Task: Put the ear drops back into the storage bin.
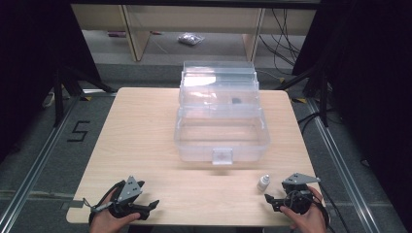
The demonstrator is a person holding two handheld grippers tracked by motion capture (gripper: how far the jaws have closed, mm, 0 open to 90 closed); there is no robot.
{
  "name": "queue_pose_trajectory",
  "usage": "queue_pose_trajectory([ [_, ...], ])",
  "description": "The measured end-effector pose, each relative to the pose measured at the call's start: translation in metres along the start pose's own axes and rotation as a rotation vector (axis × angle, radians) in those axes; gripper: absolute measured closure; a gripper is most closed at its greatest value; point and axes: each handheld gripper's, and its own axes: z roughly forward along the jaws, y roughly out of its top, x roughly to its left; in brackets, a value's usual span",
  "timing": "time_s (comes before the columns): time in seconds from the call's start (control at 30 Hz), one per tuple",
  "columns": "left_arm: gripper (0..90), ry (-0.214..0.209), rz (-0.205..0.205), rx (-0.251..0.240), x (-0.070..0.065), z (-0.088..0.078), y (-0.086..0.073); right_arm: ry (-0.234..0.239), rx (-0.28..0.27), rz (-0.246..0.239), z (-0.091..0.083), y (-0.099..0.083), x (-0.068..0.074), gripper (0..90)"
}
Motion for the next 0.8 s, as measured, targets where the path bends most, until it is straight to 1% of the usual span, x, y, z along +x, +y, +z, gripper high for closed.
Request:
queue_pose_trajectory([
  [0.03, 18.0, -0.007, 0.01, 0.001, 0.0, 0.0, 0.0, -0.006, 0.003, -0.02, -0.001, 0.001, -0.002, 19.2],
  [0.1, 17.9, 0.0, 0.014, 0.004, 0.001, 0.0, 0.0, -0.019, 0.015, -0.031, -0.003, 0.002, -0.001, 19.4],
  [0.13, 18.0, -0.001, 0.013, 0.004, 0.001, 0.0, 0.0, -0.016, 0.026, -0.009, -0.004, 0.002, 0.001, 19.5],
  [0.17, 17.9, -0.001, 0.011, 0.004, 0.001, 0.0, 0.0, -0.016, 0.017, -0.042, -0.004, 0.003, 0.0, 19.8],
  [0.2, 18.0, 0.002, 0.008, 0.007, 0.001, 0.0, 0.0, -0.019, 0.026, -0.076, -0.005, 0.004, -0.003, 19.9],
  [0.23, 18.0, 0.003, 0.014, 0.008, 0.001, 0.001, 0.0, -0.021, 0.018, -0.055, -0.005, 0.005, 0.0, 19.9],
  [0.27, 18.0, 0.003, 0.014, 0.01, 0.001, 0.0, 0.0, -0.018, 0.028, -0.069, -0.007, 0.006, -0.001, 20.0],
  [0.3, 18.0, 0.002, 0.015, 0.011, 0.001, 0.0, 0.0, -0.014, 0.027, -0.093, -0.006, 0.008, -0.002, 20.1],
  [0.33, 18.0, 0.002, 0.015, 0.011, 0.001, 0.001, 0.0, -0.012, 0.039, -0.081, -0.008, 0.009, -0.001, 20.3],
  [0.37, 18.0, 0.002, 0.015, 0.011, 0.001, 0.001, 0.0, -0.011, 0.035, -0.1, -0.007, 0.01, -0.001, 20.4],
  [0.4, 17.9, 0.003, -0.001, 0.009, 0.0, 0.001, 0.0, 0.001, 0.034, -0.092, -0.007, 0.011, -0.001, 20.9],
  [0.43, 18.0, 0.002, 0.0, 0.009, 0.001, 0.001, 0.0, -0.002, 0.052, -0.09, -0.009, 0.012, 0.0, 21.7],
  [0.47, 18.0, -0.001, -0.003, 0.007, 0.0, 0.001, -0.001, -0.01, 0.067, -0.058, -0.009, 0.013, 0.004, 22.3],
  [0.5, 18.0, -0.003, 0.01, 0.008, 0.001, 0.001, 0.0, -0.008, 0.075, -0.083, -0.009, 0.014, 0.002, 22.7],
  [0.53, 18.0, -0.002, 0.008, 0.009, 0.001, 0.001, 0.0, -0.008, 0.073, -0.082, -0.009, 0.016, 0.003, 22.7],
  [0.57, 18.0, -0.002, 0.008, 0.009, 0.001, 0.001, 0.0, -0.01, 0.069, -0.095, -0.009, 0.017, 0.002, 22.7],
  [0.63, 18.0, 0.0, 0.016, 0.015, 0.002, 0.001, 0.0, -0.008, 0.096, -0.103, -0.012, 0.021, 0.003, 22.9],
  [0.67, 18.0, 0.001, 0.007, 0.009, 0.001, 0.001, 0.0, -0.006, 0.098, -0.117, -0.011, 0.022, 0.002, 23.0],
  [0.7, 18.0, -0.001, 0.005, 0.008, 0.001, 0.001, 0.0, -0.006, 0.088, -0.101, -0.01, 0.022, 0.005, 23.1],
  [0.73, 17.9, -0.001, 0.007, 0.009, 0.001, 0.001, 0.0, -0.011, 0.091, -0.13, -0.01, 0.024, 0.003, 23.2],
  [0.77, 18.0, -0.002, 0.008, 0.009, 0.001, 0.002, -0.001, -0.005, 0.114, -0.128, -0.011, 0.025, 0.003, 23.4],
  [0.8, 18.0, -0.003, 0.009, 0.01, 0.001, 0.002, -0.001, -0.003, 0.111, -0.143, -0.009, 0.026, 0.003, 23.8],
])
